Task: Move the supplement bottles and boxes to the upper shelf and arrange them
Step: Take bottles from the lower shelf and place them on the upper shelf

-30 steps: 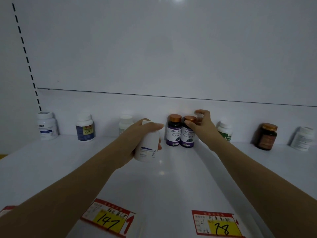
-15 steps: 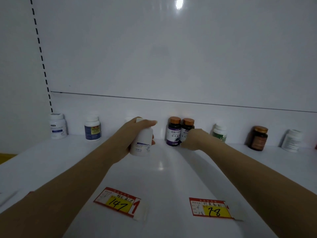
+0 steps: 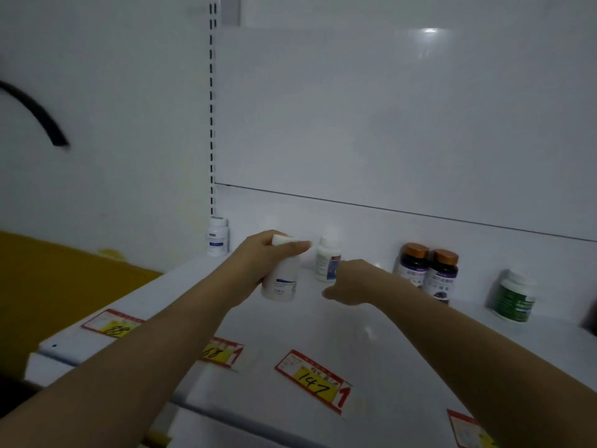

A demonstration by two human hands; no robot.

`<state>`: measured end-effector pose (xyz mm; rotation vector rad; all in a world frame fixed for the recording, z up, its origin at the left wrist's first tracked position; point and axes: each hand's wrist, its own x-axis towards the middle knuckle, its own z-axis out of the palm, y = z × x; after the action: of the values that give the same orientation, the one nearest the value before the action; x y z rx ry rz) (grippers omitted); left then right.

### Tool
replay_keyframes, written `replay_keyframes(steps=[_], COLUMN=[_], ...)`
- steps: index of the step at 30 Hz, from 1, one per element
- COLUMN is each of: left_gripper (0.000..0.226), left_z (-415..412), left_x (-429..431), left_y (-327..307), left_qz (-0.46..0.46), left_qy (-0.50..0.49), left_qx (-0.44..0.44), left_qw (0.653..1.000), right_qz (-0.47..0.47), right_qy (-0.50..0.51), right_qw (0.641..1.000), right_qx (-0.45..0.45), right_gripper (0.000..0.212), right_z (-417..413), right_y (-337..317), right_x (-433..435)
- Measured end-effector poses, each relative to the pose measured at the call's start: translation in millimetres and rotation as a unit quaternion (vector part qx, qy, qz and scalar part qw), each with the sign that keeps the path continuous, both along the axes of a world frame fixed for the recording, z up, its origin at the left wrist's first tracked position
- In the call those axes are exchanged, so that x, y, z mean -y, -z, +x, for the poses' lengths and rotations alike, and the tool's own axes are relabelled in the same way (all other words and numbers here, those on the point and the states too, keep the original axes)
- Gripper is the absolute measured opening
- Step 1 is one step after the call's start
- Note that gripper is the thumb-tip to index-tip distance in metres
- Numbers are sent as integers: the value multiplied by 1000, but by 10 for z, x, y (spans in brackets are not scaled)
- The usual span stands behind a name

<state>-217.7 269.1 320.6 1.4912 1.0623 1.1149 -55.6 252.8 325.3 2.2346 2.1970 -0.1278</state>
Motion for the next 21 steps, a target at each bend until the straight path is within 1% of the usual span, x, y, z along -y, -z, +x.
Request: replay_keyframes(steps=[3,7,10,13,18,21], left_gripper=[41,41,34,35,39,41], left_z=[-298,-668,-904,-1090,-1145,-1093], left_x=[-97,-372,-654,-979,-1454,-1670], left_y=[40,38,-15,-51,17,19], left_qz=[8,29,67,113,177,224], left_qy=[-41,-82,-66,-51,-39,-30], left_qx=[-17,-69,-90,-115,-196,-258], left_qw=[999,994,992,986,964,939], right_qz=[-26,-33,-28,-15,-10,-13], right_qy=[-34,-35,-16,18,69,89], right_qw=[999,999,999,1000,998,996], right_qx=[1,-3,-7,-13,-12,-22], right_gripper=[49,50,50,49,44,40], right_z=[-305,-615,-810,-975,-1227,-1313], right_y=[3,-4,-17,-29,62,128], right_x=[-35,-134,-247,-367,-580,-683])
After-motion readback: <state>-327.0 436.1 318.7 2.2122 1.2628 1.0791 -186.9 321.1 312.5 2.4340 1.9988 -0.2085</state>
